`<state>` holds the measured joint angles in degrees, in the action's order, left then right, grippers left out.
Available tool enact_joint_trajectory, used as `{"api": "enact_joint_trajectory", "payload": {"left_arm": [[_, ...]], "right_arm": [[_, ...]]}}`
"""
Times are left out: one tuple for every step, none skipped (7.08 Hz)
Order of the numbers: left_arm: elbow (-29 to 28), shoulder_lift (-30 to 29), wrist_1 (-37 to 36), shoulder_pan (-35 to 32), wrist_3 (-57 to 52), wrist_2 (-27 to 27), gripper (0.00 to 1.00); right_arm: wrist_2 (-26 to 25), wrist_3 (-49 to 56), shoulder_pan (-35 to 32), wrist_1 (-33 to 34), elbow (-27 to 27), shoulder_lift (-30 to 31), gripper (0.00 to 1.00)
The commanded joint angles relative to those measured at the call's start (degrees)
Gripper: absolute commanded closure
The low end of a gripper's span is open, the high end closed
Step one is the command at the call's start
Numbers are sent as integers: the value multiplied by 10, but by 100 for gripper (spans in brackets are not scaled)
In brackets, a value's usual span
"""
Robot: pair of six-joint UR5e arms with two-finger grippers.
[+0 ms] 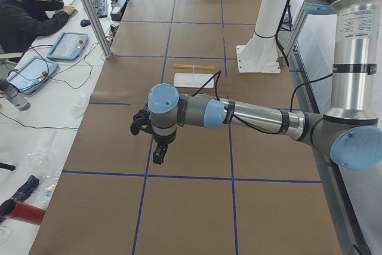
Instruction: Hang towel on rack
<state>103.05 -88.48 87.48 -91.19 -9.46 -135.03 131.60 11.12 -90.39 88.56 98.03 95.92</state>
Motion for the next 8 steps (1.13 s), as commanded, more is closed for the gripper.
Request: {"api": "enact_joint_trajectory", "payload": {"left_arm": [[-4,-36,35,1,1,-1,0],[-6,-31,53,2,0,-7,0],[-7,-33,72,2,1,-7,0],[-7,-32,85,2,1,-7,0],[-7,-32,86,2,1,-7,0],[-7,-32,86,2,1,-7,0],[-7,-33,86,2,1,-7,0],[-7,-34,87,2,1,-7,0]], "right_arm": [[-3,-1,2,-127,-2,49,0],[-4,-12,13,-184,-3,70,0],[-4,-16,21,-187,-6,100,1],[-29,-14,47,-188,-15,108,0],[-63,-8,85,-189,-17,122,1],[-86,22,103,-189,-32,130,5],[-93,91,103,-191,-65,130,7],[-107,124,103,-193,-77,130,10]]}}
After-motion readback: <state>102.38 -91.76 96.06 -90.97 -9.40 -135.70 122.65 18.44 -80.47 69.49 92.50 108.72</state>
